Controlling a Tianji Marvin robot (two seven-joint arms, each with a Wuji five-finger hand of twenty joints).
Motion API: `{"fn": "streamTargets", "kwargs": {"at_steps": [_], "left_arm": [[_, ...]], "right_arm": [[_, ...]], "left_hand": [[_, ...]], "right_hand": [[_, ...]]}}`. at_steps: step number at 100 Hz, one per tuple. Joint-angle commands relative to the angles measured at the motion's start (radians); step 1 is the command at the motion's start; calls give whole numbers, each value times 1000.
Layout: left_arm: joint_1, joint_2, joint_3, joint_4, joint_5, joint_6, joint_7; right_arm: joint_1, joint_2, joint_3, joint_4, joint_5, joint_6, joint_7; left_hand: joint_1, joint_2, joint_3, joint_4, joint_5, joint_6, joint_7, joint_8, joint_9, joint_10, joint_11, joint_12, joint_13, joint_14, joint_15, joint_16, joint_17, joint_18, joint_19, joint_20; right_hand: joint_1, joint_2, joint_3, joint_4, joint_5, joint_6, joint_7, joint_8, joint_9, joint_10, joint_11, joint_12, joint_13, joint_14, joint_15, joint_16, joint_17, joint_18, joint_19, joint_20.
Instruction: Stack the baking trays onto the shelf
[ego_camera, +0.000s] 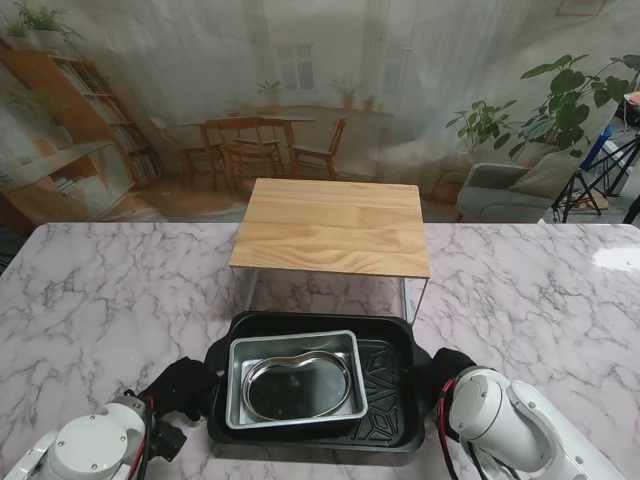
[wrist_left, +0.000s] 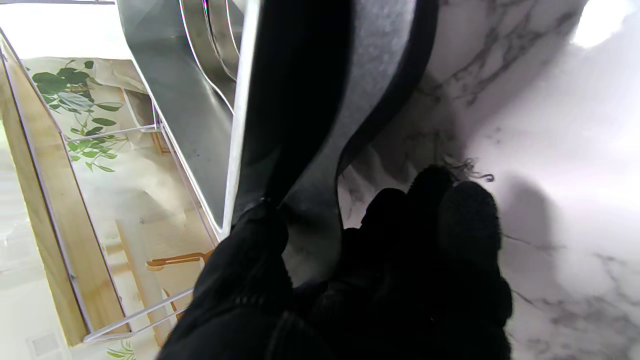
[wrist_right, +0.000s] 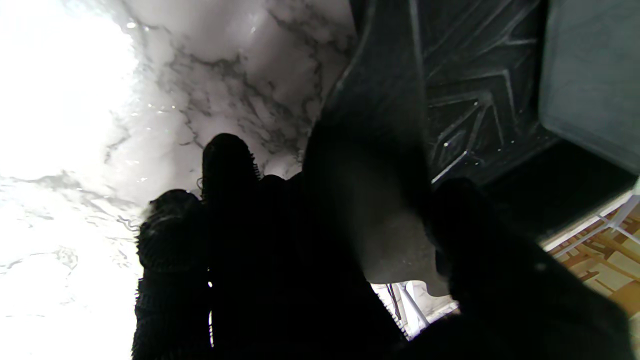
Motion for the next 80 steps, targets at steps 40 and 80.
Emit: {"fn": "streamTargets", "kwargs": {"at_steps": [40, 80], "left_arm": [[-7, -17, 33, -46, -33, -73, -56], [-6, -18, 42, -61, -54, -59, -56]], "right_arm": [[-37, -36, -7, -96, 41, -69, 6], [-33, -41, -11, -108, 78, -45, -7]], "left_hand": [[69, -64, 118, 6, 143, -321, 129, 6, 67, -216, 3, -22, 46, -39, -15, -21, 22, -116, -4, -25], [69, -121, 216, -31, 165, -305, 202, -3, 135, -206, 59, 4, 148, -45, 34, -14, 144, -127, 37, -50]], "right_hand": [[142, -77, 143, 0, 127, -446, 52, -38, 157, -107, 45, -3, 117, 11, 77, -11, 88, 41, 36, -28], [159, -101, 138, -7, 136, -425, 51, -48, 225, -75, 49, -3, 238, 3, 44, -44, 224, 69, 33, -94]]}}
